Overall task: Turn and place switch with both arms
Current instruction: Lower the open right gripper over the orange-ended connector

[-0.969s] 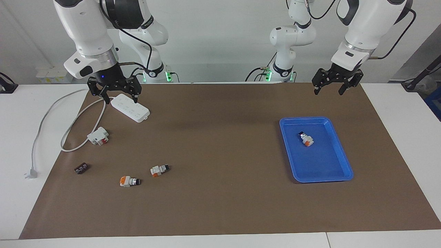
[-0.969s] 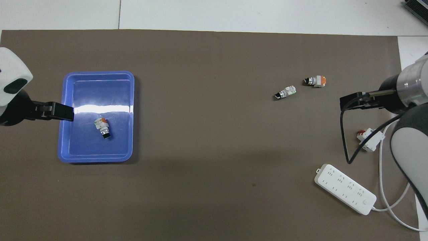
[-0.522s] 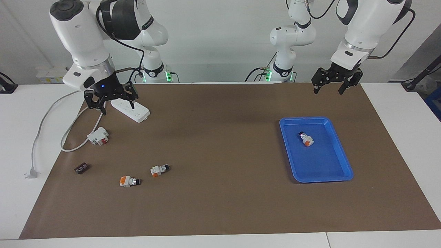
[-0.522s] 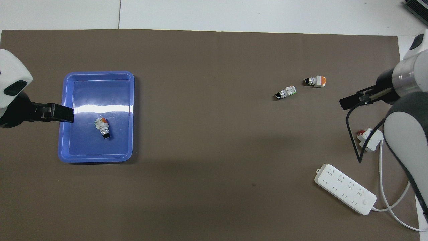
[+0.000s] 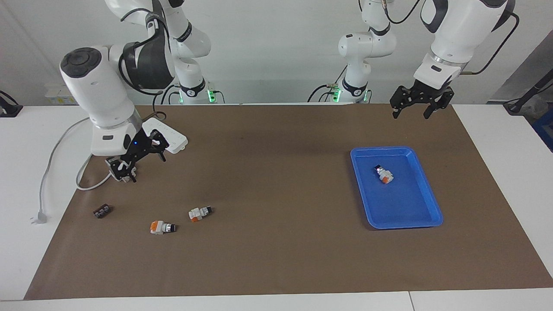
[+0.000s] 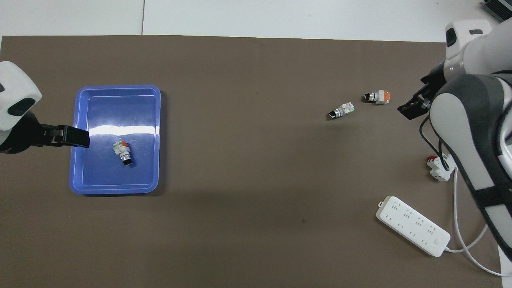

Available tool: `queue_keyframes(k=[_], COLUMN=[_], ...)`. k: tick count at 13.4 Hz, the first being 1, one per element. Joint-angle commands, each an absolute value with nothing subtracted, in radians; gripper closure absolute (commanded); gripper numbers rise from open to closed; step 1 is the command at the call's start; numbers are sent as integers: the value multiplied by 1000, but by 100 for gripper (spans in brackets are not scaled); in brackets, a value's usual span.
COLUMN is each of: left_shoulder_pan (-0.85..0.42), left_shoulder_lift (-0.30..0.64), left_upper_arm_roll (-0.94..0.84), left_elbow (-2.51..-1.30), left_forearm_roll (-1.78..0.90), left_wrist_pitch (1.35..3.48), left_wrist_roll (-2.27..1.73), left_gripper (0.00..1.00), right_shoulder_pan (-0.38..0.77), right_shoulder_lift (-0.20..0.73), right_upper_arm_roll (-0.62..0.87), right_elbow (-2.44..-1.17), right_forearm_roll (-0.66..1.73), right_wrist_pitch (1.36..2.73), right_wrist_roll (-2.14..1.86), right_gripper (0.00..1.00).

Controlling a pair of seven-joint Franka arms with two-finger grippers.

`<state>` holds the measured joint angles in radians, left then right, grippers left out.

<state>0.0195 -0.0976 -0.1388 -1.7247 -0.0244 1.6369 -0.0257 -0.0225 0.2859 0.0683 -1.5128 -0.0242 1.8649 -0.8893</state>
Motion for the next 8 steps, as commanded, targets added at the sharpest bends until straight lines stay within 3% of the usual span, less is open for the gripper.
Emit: queue_keyframes(k=[1, 4, 8], left_shoulder_pan=[23, 23, 23], left_shoulder_lift=[-135, -135, -155], left_upper_arm_roll=[-135, -135, -135], left_elbow=[-1770, -1770, -1813], left_forearm_roll=[-37, -37, -37], left_wrist_pitch=[1666, 1664, 1704], left_wrist_roll=[-14, -15, -15], left_gripper=[0, 0, 0], right_shoulder_pan=[-40, -86, -230], right_shoulder_lift=[369, 468, 634], right_upper_arm_roll=[81, 98, 257], right_elbow=[-1470, -1393, -1283], right_forearm_roll=[-14, -14, -17], right_wrist_pitch=[1911, 1921, 1919], right_wrist_roll=[-1104, -1293, -1440], right_gripper=[0, 0, 0])
